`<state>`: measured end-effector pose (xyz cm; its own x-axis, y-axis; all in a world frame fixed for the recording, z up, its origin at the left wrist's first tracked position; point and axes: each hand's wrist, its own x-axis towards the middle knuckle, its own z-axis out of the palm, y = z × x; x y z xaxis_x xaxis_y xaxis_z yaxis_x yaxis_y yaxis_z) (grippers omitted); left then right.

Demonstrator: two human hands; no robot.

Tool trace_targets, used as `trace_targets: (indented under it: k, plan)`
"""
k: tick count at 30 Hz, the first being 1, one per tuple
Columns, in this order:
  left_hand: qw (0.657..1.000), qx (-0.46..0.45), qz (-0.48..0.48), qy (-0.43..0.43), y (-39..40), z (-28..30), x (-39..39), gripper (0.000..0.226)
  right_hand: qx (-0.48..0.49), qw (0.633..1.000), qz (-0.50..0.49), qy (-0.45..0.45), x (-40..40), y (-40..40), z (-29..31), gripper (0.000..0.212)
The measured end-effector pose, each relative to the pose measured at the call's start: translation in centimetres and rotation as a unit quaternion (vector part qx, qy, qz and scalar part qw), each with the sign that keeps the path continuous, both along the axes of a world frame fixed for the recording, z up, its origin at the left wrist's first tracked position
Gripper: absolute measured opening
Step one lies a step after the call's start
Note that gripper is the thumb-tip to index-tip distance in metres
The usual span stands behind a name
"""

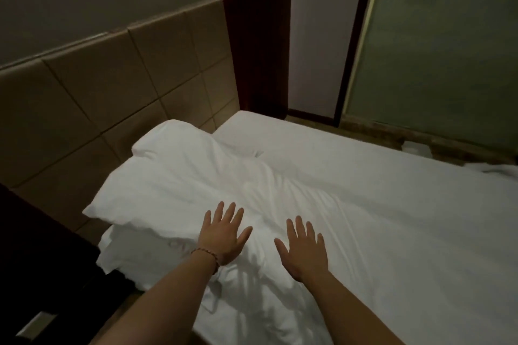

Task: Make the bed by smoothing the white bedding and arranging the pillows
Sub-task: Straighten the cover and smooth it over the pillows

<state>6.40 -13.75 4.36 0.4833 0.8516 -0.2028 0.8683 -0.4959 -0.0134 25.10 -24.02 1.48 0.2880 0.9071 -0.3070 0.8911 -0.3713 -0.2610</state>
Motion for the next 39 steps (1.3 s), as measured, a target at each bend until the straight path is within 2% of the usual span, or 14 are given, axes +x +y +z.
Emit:
trace_targets:
  k: [3,6,8,11,14,17,22,25,27,29,32,36,39]
  plan:
    - [1.000,-0.023,-0.013,0.001,0.7,-3.0,-0.3,0.099,-0.012,0.999,-0.032,-0.004,-0.7,-1.0,-3.6,0.130]
    - [0.998,-0.042,-0.020,0.034,1.6,-5.0,-1.8,0.090,-0.034,0.998,-0.042,-0.015,-2.3,-2.0,-6.1,0.133]
    - [0.996,-0.055,-0.030,0.058,2.8,-6.1,-3.2,0.093,-0.040,0.998,-0.056,-0.015,-3.7,-1.9,-7.0,0.123]
    - [0.993,-0.061,-0.053,0.091,5.3,-7.5,-5.7,0.103,-0.020,0.998,-0.062,-0.017,-6.2,-0.3,-8.8,0.089]
    - [0.991,-0.032,-0.079,0.104,8.5,-10.2,-8.8,0.099,-0.002,0.997,-0.075,-0.015,-9.6,2.1,-10.9,0.083]
    - [0.988,-0.018,-0.137,0.076,11.4,-13.7,-11.7,0.084,0.005,0.995,-0.098,-0.010,-13.1,4.4,-12.5,0.083]
    - [0.972,0.085,-0.219,-0.007,15.5,-17.5,-13.5,0.052,0.040,0.986,-0.148,-0.059,-15.6,7.3,-17.1,0.085]
    - [0.972,0.099,-0.210,-0.046,16.8,-19.1,-13.5,0.051,0.054,0.978,-0.189,-0.075,-16.2,9.2,-18.5,0.083]
    - [0.972,0.080,-0.209,-0.071,17.5,-19.8,-13.7,0.063,0.069,0.973,-0.198,-0.097,-16.5,10.0,-18.9,0.070]
    - [0.970,0.075,-0.217,-0.081,18.2,-19.7,-14.4,0.063,0.087,0.969,-0.199,-0.117,-16.8,10.3,-18.8,0.061]
    - [0.964,0.078,-0.234,-0.099,19.1,-17.8,-16.1,0.052,0.118,0.967,-0.195,-0.111,-17.9,10.4,-16.9,0.067]
    - [0.966,0.091,-0.220,-0.106,20.9,-14.6,-19.1,0.053,0.205,0.949,-0.205,-0.126,-21.3,11.5,-12.6,0.070]
    - [0.961,0.111,-0.237,-0.088,21.9,-13.1,-22.0,0.057,0.224,0.943,-0.191,-0.153,-24.3,11.4,-11.0,0.073]
